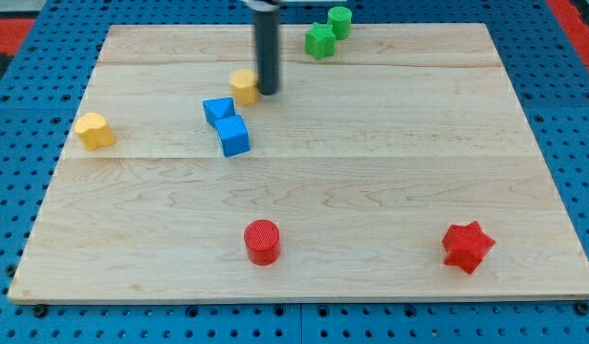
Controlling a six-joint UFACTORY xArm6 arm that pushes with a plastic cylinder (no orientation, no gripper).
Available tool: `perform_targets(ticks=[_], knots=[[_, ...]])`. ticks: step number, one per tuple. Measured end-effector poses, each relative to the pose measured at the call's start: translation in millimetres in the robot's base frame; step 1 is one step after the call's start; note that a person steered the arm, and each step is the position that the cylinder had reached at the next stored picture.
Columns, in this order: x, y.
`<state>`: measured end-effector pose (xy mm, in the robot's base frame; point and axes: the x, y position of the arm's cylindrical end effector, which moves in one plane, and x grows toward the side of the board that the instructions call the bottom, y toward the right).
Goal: Place the yellow hexagon above the yellow heart
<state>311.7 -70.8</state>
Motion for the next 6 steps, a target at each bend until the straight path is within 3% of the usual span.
perform_targets(ticks=[2, 3, 5, 6], knots=[[-31.7, -64.2], [-21.5, -101.9], [-8.3, -60.3], [31.1, -116.6]])
